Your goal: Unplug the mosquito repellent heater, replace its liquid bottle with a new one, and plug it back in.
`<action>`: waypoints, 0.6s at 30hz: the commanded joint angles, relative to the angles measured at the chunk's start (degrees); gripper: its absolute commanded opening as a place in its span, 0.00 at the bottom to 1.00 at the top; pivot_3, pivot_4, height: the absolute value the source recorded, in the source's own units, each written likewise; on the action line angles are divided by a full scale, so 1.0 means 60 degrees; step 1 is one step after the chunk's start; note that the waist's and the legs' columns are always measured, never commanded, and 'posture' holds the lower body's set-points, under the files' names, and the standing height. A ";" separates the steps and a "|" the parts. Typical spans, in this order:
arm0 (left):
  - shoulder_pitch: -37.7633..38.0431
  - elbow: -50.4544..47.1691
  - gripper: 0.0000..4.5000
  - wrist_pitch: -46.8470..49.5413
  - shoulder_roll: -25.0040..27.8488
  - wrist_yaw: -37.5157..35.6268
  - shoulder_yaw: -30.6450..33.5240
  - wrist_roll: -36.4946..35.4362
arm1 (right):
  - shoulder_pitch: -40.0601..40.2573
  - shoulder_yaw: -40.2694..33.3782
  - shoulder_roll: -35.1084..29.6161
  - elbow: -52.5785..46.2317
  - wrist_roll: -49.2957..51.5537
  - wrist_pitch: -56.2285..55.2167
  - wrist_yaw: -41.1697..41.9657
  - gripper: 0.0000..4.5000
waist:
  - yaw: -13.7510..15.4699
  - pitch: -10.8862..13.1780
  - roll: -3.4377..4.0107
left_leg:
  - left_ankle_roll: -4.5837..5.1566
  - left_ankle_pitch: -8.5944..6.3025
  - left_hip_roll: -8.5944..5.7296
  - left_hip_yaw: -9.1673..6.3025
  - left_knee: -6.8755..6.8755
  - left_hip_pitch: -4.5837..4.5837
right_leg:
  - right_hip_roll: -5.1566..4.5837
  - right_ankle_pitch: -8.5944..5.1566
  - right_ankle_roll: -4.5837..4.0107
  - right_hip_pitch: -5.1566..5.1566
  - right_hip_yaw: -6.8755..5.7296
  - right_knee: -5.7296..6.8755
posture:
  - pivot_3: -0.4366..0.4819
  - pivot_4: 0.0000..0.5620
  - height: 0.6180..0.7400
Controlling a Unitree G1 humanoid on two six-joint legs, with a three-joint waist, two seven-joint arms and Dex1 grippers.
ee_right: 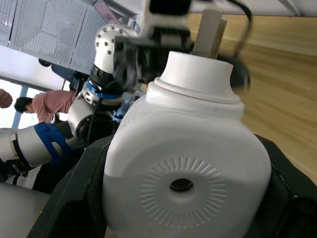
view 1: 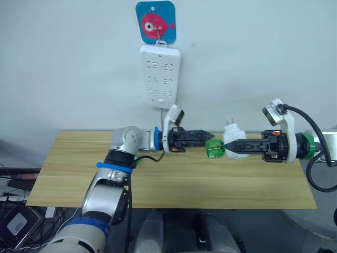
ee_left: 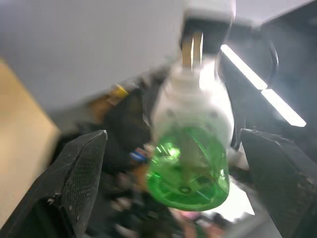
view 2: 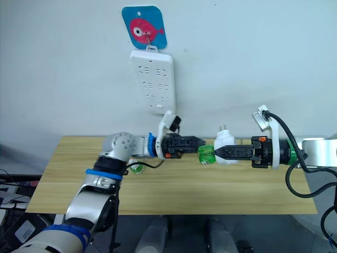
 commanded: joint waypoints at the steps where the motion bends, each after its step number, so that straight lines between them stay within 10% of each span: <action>1: 0.0694 -0.1945 1.00 -0.4216 0.0676 -0.1352 -0.0573 0.1699 | 0.0087 -0.0582 -0.0186 0.0033 -0.0176 -0.0121 0.0414 0.70 | -0.0002 -0.0001 0.0003 | -0.0020 0.0011 0.0000 0.0003 -0.0002 0.0000 | -0.0003 0.0003 -0.0005 0.0000 0.0001 -0.0002 | 0.76 0.43 1.00; 10: 0.1945 -0.1208 1.00 -1.7453 -0.0314 -0.0003 -0.0909 0.6107 | -0.0255 -0.0727 0.0047 0.1333 -0.0089 -0.0124 0.0323 0.70 | 0.0662 -0.0003 0.0008 | -0.0014 0.0006 -0.0006 0.0081 0.0006 0.0000 | -0.0042 0.0007 -0.0011 0.0003 0.0022 -0.0021 | 0.79 0.41 1.00; 18: 0.1411 0.0939 1.00 -2.2324 -0.1001 0.2585 -0.0822 0.8443 | -0.0909 -0.0548 0.0424 0.1382 0.0557 -0.0055 0.0049 0.70 | 0.0975 -0.0004 0.0008 | -0.0009 0.0005 -0.0010 0.0097 0.0016 0.0000 | -0.0038 0.0014 -0.0002 0.0004 0.0038 -0.0015 | 0.79 0.40 1.00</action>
